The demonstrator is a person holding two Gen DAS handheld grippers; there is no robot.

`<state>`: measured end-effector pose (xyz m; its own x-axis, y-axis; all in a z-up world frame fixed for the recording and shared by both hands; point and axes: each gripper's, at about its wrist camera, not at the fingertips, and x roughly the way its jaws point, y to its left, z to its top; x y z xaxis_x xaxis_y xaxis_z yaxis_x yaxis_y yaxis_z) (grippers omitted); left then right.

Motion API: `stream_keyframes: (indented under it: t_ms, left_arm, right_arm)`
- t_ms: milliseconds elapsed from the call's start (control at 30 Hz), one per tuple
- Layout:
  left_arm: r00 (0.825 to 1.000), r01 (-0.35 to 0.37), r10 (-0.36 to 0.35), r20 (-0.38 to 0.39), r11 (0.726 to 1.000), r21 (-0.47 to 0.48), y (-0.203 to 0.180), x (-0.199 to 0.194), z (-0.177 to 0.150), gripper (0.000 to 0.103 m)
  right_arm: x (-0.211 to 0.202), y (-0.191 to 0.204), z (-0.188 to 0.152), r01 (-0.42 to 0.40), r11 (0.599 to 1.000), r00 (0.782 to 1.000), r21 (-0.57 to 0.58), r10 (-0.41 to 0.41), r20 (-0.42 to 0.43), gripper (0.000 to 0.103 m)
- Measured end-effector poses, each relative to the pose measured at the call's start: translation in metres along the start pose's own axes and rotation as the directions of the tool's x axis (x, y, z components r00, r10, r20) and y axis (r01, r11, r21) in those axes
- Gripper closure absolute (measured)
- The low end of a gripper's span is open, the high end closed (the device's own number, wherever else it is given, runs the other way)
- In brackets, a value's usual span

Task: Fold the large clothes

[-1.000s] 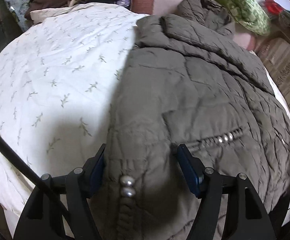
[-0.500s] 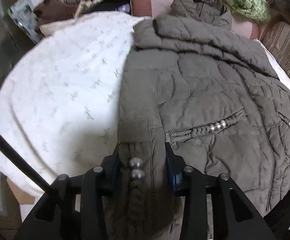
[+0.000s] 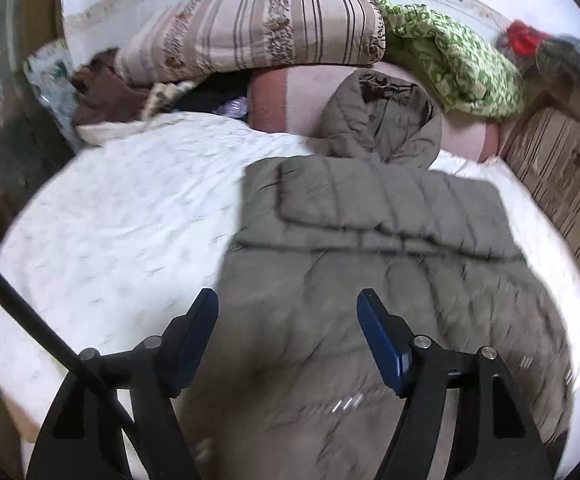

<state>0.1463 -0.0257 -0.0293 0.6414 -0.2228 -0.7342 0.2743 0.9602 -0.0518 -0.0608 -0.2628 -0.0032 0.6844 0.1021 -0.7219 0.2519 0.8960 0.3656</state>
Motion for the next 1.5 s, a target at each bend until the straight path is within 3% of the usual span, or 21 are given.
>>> stream_keyframes:
  t_ms: [100,233,300,433,567,733,867,1033,1067,1100,1133,1167,1333,1500]
  left_arm:
    - [0.999,0.049,-0.049,0.01,0.999,-0.014,-0.007,0.031,0.017,0.032]
    - [1.0,0.004,-0.004,0.03,1.0,-0.004,-0.004,0.075,0.027,0.032]
    - [1.0,-0.012,0.012,0.016,1.0,-0.011,0.008,0.093,0.023,0.032]
    - [0.996,-0.061,0.059,-0.067,0.998,-0.035,0.034,0.127,0.016,0.032]
    - [0.996,-0.028,0.018,-0.09,0.993,-0.112,0.056,0.138,0.021,0.032]
    - [0.992,0.001,-0.019,-0.125,0.989,-0.145,0.065,0.151,0.024,0.032]
    - [0.985,0.017,-0.044,-0.169,0.987,-0.158,0.07,0.163,0.021,0.032]
    - [0.978,0.022,-0.058,-0.2,0.984,-0.175,0.073,0.172,0.019,0.032]
    - [0.978,0.022,-0.059,-0.201,0.984,-0.177,0.073,0.172,0.019,0.032]
    - [0.978,0.021,-0.057,-0.201,0.984,-0.175,0.072,0.172,0.019,0.032]
    - [0.978,0.018,-0.053,-0.202,0.985,-0.172,0.071,0.172,0.019,0.032]
    - [0.978,0.016,-0.05,-0.203,0.985,-0.169,0.07,0.172,0.02,0.032]
    - [0.981,0.013,-0.047,-0.19,0.985,-0.174,0.07,0.167,0.022,0.032]
    - [0.979,0.104,-0.142,-0.145,0.964,-0.243,0.083,0.155,0.028,0.032]
  right_arm:
    - [0.027,0.032,0.029,0.014,1.0,1.0,-0.019,-0.014,-0.022,0.032]
    - [0.082,0.073,0.086,0.091,0.994,0.995,-0.06,-0.093,-0.025,0.032]
    - [0.125,0.084,0.131,0.112,0.993,0.993,-0.04,-0.113,-0.024,0.032]
    - [0.199,0.093,0.218,0.193,0.981,0.98,0.019,-0.194,0.052,0.032]
    - [0.274,0.098,0.294,0.263,0.962,0.961,0.071,-0.268,0.069,0.031]
    - [0.343,0.101,0.362,0.268,0.949,0.957,0.168,-0.283,0.068,0.031]
    - [0.378,0.1,0.398,0.277,0.94,0.952,0.202,-0.296,0.073,0.024]
    - [0.414,0.084,0.416,0.284,0.923,0.954,0.262,-0.299,0.022,0.024]
    - [0.418,0.083,0.416,0.298,0.92,0.95,0.255,-0.311,0.013,0.029]
    - [0.42,0.083,0.416,0.298,0.924,0.951,0.24,-0.308,0.005,0.04]
    - [0.422,0.084,0.417,0.29,0.929,0.955,0.228,-0.297,-0.007,0.074]
    - [0.421,0.086,0.414,0.274,0.938,0.961,0.213,-0.276,-0.021,0.093]
    - [0.371,0.12,0.389,0.293,0.955,0.955,0.041,-0.294,0.031,0.095]
    - [0.281,0.136,0.313,0.15,0.987,0.988,-0.057,-0.147,0.053,0.096]
